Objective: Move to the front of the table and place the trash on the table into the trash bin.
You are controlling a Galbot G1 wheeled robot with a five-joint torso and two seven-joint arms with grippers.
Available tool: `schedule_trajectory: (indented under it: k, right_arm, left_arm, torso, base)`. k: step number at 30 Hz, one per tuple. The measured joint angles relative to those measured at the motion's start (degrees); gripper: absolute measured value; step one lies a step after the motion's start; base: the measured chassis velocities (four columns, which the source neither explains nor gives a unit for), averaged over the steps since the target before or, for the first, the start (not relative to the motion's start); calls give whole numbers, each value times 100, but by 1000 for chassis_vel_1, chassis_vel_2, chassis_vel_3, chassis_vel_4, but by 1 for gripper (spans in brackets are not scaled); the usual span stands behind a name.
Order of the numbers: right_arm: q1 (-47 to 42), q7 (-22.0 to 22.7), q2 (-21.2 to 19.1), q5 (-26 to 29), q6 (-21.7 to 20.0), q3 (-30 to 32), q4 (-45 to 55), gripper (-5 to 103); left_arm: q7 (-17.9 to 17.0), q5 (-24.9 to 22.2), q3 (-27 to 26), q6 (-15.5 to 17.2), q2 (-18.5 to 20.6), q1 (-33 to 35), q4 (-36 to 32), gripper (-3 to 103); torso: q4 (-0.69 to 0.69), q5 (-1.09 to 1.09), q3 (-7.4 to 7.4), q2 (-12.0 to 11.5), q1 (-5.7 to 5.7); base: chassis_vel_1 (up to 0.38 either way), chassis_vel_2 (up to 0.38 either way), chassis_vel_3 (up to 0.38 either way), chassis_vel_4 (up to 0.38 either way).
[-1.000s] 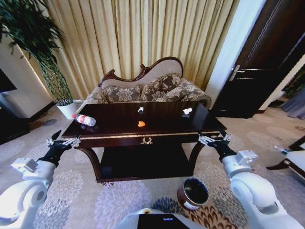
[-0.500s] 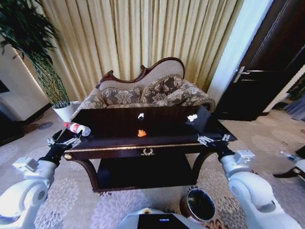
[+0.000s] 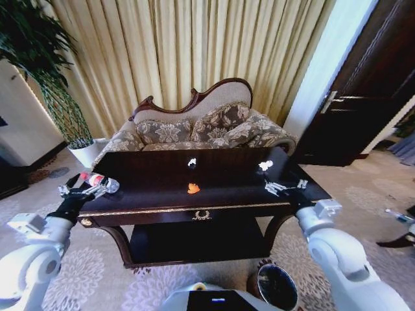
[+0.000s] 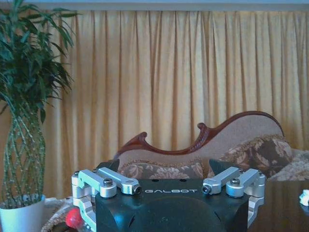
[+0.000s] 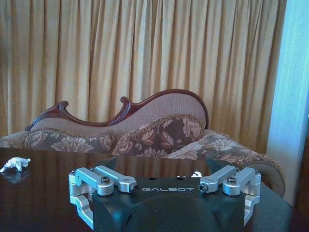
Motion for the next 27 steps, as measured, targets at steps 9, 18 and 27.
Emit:
schedule_trajectory:
  k: [9, 18, 27]
  right_arm:
    - [818, 107, -855, 474, -384, -94, -894, 100]
    - [1806, 751, -1087, 1758, -1050, -415, -1534, 100]
    - [2811, 1331, -789, 2176, -1330, -1207, -2097, 100]
  left_arm:
    - [-59, -131, -259, 223, -21, 87, -279, 100]
    - [-147, -66, 87, 393, 33, -140, -319, 100]
    - [-168, -58, 64, 419, 65, -120, -340, 100]
  torso:
    - [-1, 0, 1, -2, 2]
    - [-3, 0, 2, -3, 3]
    - [0, -1, 2, -2, 3]
  base:
    - [0, 0, 0, 0]
    - [0, 0, 0, 0]
    - [0, 0, 0, 0]
